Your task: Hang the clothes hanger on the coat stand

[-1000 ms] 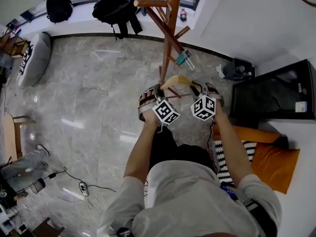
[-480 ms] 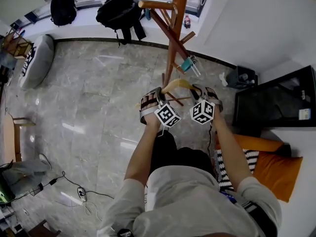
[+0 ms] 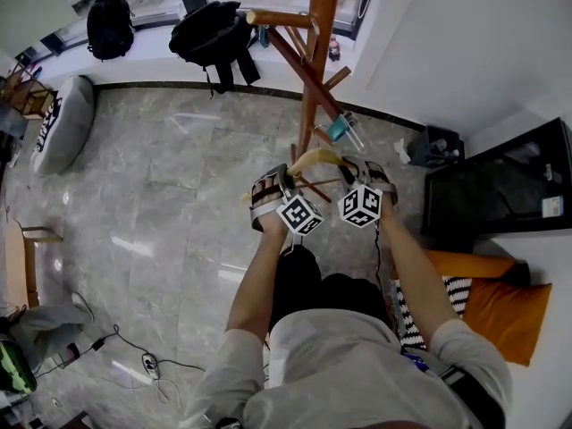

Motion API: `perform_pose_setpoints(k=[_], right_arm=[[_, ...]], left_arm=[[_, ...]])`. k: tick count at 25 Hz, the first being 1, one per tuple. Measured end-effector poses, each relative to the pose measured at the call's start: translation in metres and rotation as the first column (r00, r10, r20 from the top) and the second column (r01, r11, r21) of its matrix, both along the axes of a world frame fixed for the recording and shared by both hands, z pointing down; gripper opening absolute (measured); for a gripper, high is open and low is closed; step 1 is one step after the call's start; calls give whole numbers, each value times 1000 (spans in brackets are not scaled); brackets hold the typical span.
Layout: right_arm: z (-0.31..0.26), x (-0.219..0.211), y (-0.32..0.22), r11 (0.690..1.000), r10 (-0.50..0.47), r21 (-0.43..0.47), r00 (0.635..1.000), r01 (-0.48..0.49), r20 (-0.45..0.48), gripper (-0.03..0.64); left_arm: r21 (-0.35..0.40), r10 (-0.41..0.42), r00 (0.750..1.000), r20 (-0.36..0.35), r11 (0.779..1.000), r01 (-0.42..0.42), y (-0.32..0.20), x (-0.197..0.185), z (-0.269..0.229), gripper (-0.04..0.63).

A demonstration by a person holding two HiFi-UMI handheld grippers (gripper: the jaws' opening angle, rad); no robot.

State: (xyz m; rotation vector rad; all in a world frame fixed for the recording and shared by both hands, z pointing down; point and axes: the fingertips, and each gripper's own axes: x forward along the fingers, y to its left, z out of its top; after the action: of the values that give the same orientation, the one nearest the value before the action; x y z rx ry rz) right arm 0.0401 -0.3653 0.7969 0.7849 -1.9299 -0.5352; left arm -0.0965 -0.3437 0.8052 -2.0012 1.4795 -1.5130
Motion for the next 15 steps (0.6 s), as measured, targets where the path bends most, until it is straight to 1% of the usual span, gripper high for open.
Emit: perform_pose_setpoints(k=[7,12,15], right_arm=[[8,-5,-10,1000,9,15,1000,-9,-2,77],[15,-11,-21,1000,2,7,1000,-2,-18,78],[20,-14,-26,1000,-1,0,1000,1,-28,78]], left_arm=[[35,2,1000,20,999,-2,-11,-7,4,75],[40,-5,1000,22,999,4,-19,-10,8,75],[67,-7,999,35,998,4,-22,-12,8,75]])
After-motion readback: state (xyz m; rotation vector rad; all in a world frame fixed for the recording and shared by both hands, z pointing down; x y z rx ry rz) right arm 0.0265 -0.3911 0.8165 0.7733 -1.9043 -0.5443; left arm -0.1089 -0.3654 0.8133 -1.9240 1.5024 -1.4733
